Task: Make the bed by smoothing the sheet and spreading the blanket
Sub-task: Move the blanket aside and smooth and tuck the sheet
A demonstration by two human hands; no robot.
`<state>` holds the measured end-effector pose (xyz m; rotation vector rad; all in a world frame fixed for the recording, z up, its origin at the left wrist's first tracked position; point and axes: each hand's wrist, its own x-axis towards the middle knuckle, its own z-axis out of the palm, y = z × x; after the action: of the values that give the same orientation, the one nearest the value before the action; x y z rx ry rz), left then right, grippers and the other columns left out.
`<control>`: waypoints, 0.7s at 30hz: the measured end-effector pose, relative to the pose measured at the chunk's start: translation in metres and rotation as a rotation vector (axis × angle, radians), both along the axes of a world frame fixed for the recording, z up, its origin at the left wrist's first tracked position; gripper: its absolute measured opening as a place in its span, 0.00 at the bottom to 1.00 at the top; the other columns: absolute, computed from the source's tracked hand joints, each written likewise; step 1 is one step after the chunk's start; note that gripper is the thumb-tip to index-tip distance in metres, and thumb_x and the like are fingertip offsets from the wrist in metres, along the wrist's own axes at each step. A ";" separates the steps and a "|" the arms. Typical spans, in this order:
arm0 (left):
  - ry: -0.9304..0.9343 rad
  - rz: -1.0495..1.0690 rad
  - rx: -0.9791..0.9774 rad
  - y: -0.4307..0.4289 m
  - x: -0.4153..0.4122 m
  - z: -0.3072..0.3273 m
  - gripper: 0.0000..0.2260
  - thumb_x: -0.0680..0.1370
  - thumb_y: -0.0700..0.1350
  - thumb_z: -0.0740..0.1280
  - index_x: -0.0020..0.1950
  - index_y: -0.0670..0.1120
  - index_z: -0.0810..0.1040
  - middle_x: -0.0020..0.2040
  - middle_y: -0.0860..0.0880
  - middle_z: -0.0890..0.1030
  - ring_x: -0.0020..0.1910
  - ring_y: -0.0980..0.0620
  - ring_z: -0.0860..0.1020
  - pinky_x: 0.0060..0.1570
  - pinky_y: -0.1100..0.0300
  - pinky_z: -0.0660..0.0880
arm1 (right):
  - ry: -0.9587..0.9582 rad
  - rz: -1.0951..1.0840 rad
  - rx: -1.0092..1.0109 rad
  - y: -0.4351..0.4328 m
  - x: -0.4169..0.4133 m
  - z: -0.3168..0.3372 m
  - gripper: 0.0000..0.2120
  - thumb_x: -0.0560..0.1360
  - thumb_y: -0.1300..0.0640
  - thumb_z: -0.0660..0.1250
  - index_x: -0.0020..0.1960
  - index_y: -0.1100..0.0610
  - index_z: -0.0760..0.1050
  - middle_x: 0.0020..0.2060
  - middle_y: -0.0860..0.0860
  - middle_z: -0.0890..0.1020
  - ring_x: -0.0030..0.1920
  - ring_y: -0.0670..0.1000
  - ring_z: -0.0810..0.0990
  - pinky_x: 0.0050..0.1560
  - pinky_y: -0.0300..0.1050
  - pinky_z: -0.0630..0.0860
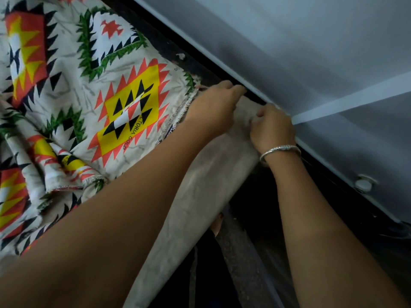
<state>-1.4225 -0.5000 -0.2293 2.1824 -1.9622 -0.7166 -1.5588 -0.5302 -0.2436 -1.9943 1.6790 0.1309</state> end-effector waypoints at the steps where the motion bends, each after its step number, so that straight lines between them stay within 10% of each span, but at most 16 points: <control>1: -0.100 0.025 -0.016 0.005 0.004 0.001 0.18 0.76 0.40 0.61 0.66 0.46 0.71 0.58 0.43 0.74 0.56 0.41 0.74 0.49 0.50 0.72 | -0.030 0.068 0.018 0.003 0.004 0.002 0.15 0.75 0.54 0.63 0.59 0.60 0.74 0.57 0.61 0.78 0.58 0.62 0.75 0.58 0.50 0.70; 6: -0.155 0.007 0.174 0.015 -0.002 0.001 0.12 0.76 0.45 0.64 0.58 0.43 0.75 0.57 0.43 0.74 0.54 0.41 0.76 0.45 0.52 0.72 | 0.095 0.270 0.164 0.014 0.016 0.000 0.09 0.76 0.55 0.62 0.51 0.57 0.77 0.51 0.60 0.81 0.52 0.63 0.78 0.47 0.49 0.73; 21: -0.025 0.236 -0.090 0.007 0.035 0.033 0.10 0.73 0.44 0.62 0.46 0.38 0.77 0.45 0.38 0.77 0.46 0.36 0.76 0.39 0.51 0.69 | -0.025 0.325 0.091 -0.005 0.066 0.033 0.13 0.76 0.53 0.59 0.57 0.58 0.72 0.53 0.61 0.78 0.55 0.64 0.76 0.48 0.51 0.71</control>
<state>-1.3880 -0.4933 -0.1968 2.3243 -1.6725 -0.5567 -1.4927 -0.5350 -0.2104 -2.1738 1.2975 0.2906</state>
